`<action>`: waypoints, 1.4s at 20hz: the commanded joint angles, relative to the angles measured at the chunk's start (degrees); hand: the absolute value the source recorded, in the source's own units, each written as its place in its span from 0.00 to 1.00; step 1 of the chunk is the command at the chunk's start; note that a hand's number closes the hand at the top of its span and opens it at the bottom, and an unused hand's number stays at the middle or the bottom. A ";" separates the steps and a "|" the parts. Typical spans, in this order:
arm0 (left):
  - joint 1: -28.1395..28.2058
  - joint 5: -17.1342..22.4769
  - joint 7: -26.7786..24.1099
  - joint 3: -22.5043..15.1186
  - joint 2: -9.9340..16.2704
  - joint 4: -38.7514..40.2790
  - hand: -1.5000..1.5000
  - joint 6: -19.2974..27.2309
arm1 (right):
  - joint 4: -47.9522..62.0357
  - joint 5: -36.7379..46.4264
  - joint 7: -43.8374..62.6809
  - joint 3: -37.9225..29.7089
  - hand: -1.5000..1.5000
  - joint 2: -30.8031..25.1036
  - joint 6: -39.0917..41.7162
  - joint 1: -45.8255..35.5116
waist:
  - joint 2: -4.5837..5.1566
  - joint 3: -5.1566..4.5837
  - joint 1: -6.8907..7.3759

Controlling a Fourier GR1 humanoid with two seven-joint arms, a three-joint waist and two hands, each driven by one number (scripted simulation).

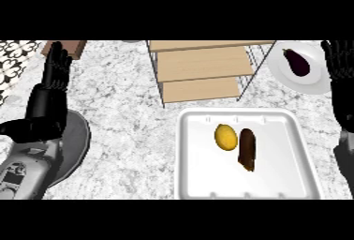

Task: Pick the sweet potato from the tray and place it in the tiered shelf

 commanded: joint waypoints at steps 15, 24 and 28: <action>19.32 14.91 15.39 1.06 -0.57 11.22 0.50 -12.38 | -17.40 39.64 35.46 5.52 0.00 -13.57 -14.16 29.54 | -1.08 -0.44 -3.03; 16.58 14.76 15.04 0.90 -1.94 14.47 0.50 -14.81 | -41.04 43.87 63.32 16.38 0.00 -15.08 6.25 28.20 | -0.45 -0.37 -0.46; 13.31 13.72 18.43 0.44 -0.86 12.98 0.50 -14.24 | -37.77 49.11 76.21 24.85 0.00 -10.85 13.60 19.38 | -0.11 -0.42 1.25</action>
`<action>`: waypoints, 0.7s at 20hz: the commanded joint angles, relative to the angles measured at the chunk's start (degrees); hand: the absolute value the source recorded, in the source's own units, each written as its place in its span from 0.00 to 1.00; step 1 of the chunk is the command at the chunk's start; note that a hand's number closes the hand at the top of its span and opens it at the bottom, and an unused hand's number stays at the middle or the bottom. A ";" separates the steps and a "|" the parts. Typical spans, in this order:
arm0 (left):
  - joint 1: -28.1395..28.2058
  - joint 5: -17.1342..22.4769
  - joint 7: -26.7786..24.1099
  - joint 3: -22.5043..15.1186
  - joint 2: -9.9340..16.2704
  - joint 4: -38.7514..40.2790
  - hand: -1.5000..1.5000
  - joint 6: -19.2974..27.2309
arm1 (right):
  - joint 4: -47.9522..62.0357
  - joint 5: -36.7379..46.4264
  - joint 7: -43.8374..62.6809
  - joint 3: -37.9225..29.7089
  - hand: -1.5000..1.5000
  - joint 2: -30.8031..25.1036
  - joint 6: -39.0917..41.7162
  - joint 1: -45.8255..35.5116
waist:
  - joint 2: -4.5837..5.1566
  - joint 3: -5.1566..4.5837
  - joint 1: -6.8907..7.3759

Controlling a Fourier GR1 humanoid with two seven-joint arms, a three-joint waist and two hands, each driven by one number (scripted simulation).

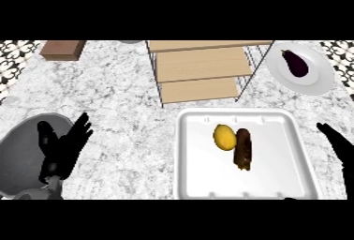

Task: Pick the sweet potato from the tray and place it in the tiered shelf

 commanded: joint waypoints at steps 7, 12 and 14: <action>-2.67 1.60 2.12 1.57 1.95 1.66 0.50 -3.82 | 12.89 13.06 21.28 9.83 0.00 13.41 10.48 -17.06 | 0.46 -0.01 2.13; -2.11 -0.01 0.64 0.78 0.59 1.72 0.50 -2.46 | 23.58 19.00 23.09 9.60 0.00 20.07 14.11 -22.21 | 0.32 0.05 1.93; -2.33 -1.07 0.51 -0.44 -1.37 2.05 0.50 -0.99 | 27.48 20.98 23.01 9.57 0.00 23.29 13.34 -21.72 | 0.26 0.13 1.24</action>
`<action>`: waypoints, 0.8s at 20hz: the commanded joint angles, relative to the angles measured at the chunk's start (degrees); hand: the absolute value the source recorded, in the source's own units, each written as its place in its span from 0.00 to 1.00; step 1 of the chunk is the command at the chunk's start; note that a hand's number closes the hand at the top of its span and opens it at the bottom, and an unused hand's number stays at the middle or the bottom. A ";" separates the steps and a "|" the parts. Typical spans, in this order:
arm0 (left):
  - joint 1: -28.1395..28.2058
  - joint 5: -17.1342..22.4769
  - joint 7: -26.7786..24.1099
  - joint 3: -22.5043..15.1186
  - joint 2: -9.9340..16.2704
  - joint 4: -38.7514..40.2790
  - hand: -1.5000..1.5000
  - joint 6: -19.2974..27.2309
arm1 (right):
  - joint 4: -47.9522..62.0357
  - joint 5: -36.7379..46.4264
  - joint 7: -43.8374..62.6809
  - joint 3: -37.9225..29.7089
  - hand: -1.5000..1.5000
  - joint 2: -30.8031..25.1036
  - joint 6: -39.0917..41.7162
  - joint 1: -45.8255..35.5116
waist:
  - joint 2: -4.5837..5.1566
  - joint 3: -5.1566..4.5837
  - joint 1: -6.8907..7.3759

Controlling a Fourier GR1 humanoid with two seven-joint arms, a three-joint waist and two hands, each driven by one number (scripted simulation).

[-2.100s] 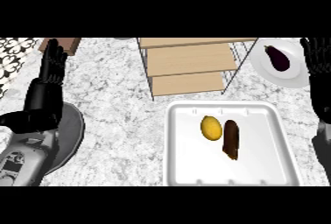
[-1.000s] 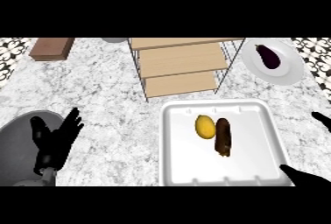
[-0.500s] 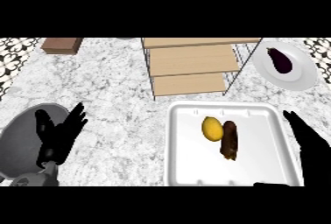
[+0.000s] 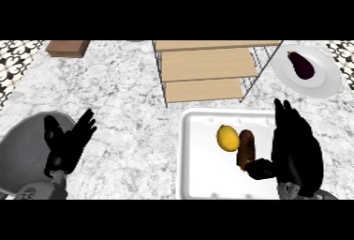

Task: Pick the sweet potato from the tray and place it in the tiered shelf

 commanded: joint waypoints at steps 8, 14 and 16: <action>1.86 -0.04 0.11 1.06 0.26 -1.02 0.50 -0.21 | 19.50 8.75 12.73 -1.13 0.00 16.46 7.96 -6.77 | -0.24 0.15 -0.71; 2.44 0.11 1.31 1.64 0.81 -2.11 0.50 -0.47 | 21.15 13.83 15.05 -3.29 0.00 20.39 10.43 -7.00 | -0.51 0.19 -1.31; 2.50 -0.33 -1.22 1.43 -0.61 0.70 0.50 -0.97 | 22.97 16.21 14.15 -4.19 0.00 20.46 10.00 -6.91 | -0.36 0.15 -1.66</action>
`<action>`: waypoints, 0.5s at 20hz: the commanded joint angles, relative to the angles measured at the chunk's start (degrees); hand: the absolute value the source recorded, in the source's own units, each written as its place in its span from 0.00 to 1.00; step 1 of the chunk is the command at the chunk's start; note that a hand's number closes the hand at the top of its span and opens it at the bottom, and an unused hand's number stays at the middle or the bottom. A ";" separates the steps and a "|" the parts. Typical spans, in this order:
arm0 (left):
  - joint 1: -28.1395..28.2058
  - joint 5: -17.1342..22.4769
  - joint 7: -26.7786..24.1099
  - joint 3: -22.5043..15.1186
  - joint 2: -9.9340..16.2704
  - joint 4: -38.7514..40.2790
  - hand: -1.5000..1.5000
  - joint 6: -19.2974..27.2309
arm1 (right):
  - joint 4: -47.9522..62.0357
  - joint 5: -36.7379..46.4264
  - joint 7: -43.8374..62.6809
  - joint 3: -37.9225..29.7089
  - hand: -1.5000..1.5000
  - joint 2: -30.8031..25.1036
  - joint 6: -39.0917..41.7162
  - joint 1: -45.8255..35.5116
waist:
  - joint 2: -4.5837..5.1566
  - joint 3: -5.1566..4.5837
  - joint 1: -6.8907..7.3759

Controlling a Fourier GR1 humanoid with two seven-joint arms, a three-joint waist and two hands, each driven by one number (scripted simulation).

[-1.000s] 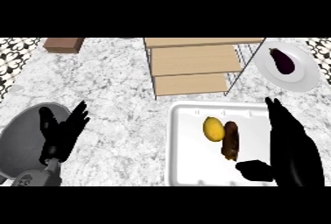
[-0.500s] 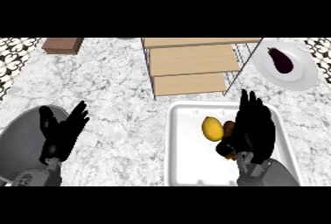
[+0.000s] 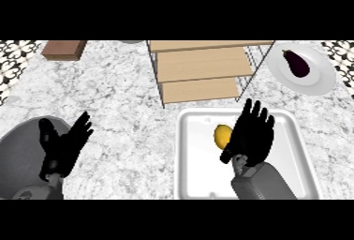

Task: Pick the sweet potato from the tray and place it in the tiered shelf

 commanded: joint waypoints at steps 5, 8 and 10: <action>-0.72 0.09 -0.31 1.05 0.03 1.44 0.50 -1.60 | 3.77 3.05 14.04 0.12 0.00 2.51 4.58 -3.16 | 0.00 0.02 -0.31; -1.09 -0.56 0.33 0.78 -0.51 0.97 0.50 -0.90 | 7.53 5.17 11.58 0.84 0.00 2.52 -1.49 1.59 | 0.06 0.07 -0.38; -0.10 -0.58 -0.65 0.78 -1.08 0.90 0.50 -1.09 | 9.89 3.32 15.16 1.52 0.00 2.53 -1.61 -3.29 | 0.14 0.06 0.43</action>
